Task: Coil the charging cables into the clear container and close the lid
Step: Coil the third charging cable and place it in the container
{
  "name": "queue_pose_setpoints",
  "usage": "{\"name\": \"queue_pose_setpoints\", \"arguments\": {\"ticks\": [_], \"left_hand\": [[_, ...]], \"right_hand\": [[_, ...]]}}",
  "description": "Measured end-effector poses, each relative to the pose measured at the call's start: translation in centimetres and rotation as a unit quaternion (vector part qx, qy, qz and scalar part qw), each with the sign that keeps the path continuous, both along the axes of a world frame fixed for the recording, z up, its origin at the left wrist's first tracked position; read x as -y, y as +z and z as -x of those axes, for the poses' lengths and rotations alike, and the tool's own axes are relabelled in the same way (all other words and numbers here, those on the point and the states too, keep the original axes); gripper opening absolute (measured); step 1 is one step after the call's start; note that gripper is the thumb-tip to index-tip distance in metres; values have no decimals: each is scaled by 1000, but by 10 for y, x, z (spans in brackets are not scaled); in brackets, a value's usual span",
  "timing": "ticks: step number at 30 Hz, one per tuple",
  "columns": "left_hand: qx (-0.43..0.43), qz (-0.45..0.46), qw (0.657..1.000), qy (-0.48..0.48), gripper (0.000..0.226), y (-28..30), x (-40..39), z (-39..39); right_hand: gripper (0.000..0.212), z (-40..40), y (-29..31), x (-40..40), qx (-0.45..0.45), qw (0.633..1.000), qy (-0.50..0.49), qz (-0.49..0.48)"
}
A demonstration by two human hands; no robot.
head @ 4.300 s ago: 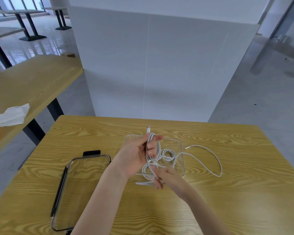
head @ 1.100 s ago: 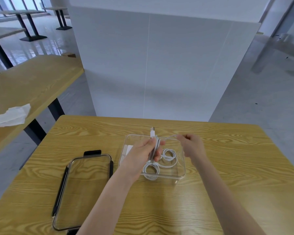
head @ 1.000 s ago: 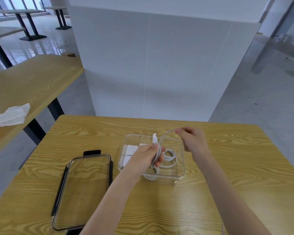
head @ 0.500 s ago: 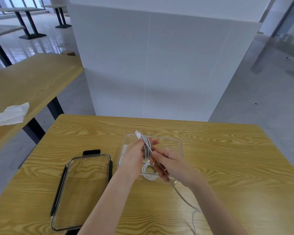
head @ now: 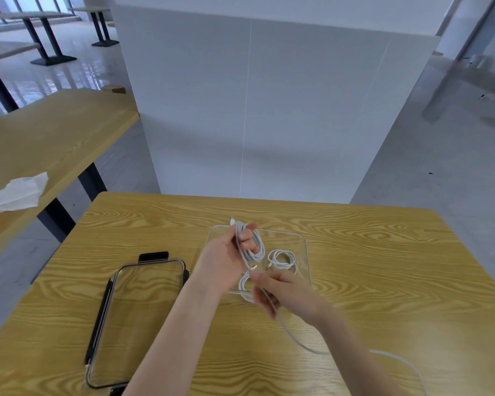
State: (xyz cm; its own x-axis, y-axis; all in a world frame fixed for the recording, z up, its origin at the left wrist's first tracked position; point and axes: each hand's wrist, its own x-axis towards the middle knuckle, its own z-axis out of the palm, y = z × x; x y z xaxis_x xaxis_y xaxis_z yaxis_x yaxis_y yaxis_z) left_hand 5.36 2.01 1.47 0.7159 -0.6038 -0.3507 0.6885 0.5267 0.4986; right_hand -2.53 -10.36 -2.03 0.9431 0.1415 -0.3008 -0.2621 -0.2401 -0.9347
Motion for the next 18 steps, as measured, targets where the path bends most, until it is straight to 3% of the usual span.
{"name": "queue_pose_setpoints", "arguments": {"ticks": [3,5,10,14,18], "left_hand": [[42,16,999,-13,41,8,-10,-4],[111,-37,992,-40,41,10,-16,-1],[263,-226,931,-118,43,5,-17,13],[278,-333,888,-156,43,-1,-3,21],[309,-422,841,-142,43,-13,15,29]], "right_hand": [[58,0,-16,9,-49,998,18,36],[56,-5,-20,15,-81,994,-33,61],[56,-27,-2,33,-110,985,-121,48],[29,-44,18,36,-91,980,-167,59],[29,-45,32,21,-32,972,-188,135]]}}
